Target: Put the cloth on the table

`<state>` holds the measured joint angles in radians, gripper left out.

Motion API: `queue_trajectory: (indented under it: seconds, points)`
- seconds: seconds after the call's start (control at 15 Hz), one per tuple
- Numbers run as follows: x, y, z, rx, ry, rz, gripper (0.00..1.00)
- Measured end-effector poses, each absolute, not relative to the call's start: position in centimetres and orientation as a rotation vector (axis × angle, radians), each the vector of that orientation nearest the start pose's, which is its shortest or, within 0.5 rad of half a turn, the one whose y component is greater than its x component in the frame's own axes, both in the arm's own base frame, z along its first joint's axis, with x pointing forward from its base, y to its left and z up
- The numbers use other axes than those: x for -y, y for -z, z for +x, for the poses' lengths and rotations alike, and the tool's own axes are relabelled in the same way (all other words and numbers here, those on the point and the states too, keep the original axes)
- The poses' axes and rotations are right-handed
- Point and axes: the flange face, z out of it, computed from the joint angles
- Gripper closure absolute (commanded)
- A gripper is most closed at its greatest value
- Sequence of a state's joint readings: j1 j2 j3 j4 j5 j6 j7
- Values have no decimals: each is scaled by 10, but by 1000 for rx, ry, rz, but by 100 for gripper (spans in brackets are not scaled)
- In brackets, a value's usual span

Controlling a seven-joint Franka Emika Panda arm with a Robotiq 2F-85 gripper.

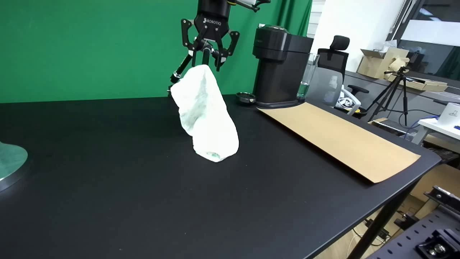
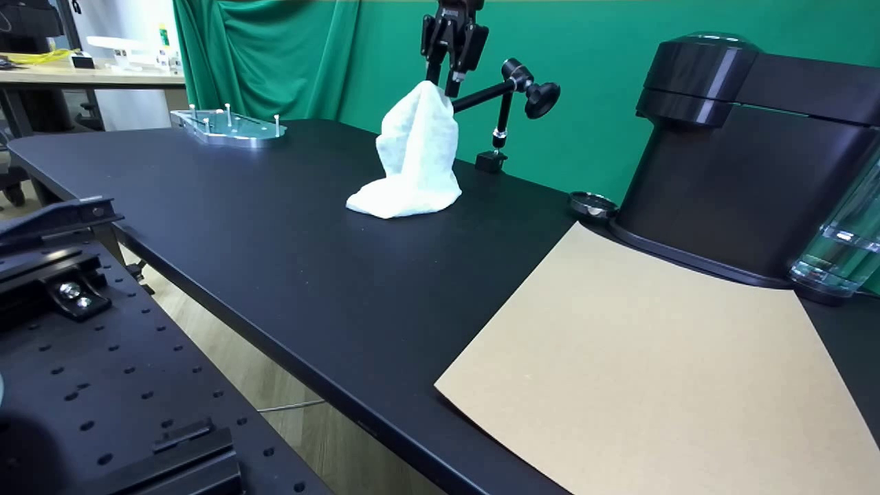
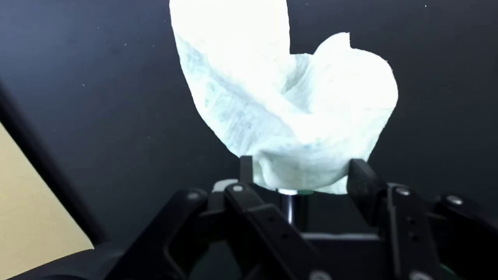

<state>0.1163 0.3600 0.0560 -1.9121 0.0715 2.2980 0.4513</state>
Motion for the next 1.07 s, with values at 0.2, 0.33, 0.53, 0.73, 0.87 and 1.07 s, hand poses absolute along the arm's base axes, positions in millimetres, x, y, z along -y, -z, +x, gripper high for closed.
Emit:
queue_trajectory:
  seconds: [0.2, 0.33, 0.53, 0.73, 0.87, 1.07]
  points:
    - [-108, -309, 618, -510, -5, -3014, 86]
    - [-108, -309, 619, -513, -10, -3013, 99]
    - [-109, -309, 619, -525, -21, -3001, 100]
    - [-109, -311, 619, -528, -20, -2996, 100]
    - [-110, -316, 618, -530, -14, -2989, 100]
    - [-113, -334, 611, -524, -7, -2982, 100]
